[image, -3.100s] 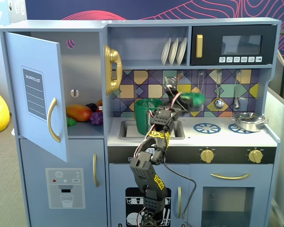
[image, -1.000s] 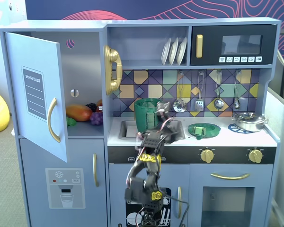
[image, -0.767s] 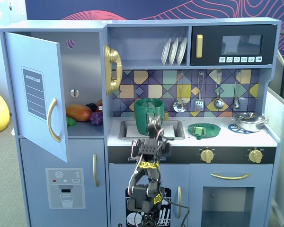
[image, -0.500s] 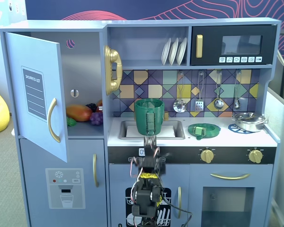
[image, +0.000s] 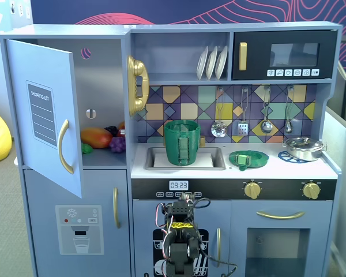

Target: Take off the lid from the green recipient and place it on the counter

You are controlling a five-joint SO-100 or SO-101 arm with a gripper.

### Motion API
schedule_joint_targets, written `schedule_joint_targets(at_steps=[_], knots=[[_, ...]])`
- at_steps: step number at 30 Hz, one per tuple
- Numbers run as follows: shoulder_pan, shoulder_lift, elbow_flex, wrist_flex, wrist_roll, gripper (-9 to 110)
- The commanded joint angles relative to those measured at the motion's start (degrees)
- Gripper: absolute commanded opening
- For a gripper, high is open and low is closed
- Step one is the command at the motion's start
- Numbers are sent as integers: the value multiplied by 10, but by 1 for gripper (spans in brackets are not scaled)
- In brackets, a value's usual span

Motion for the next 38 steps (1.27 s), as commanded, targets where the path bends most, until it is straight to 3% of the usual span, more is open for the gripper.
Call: schedule_joint_targets(at_steps=[1,9,38], knots=[[4,39,-6,106,-7,0],[5,47,-5,209,-44,1],[11,47,-5,209,-40,1]])
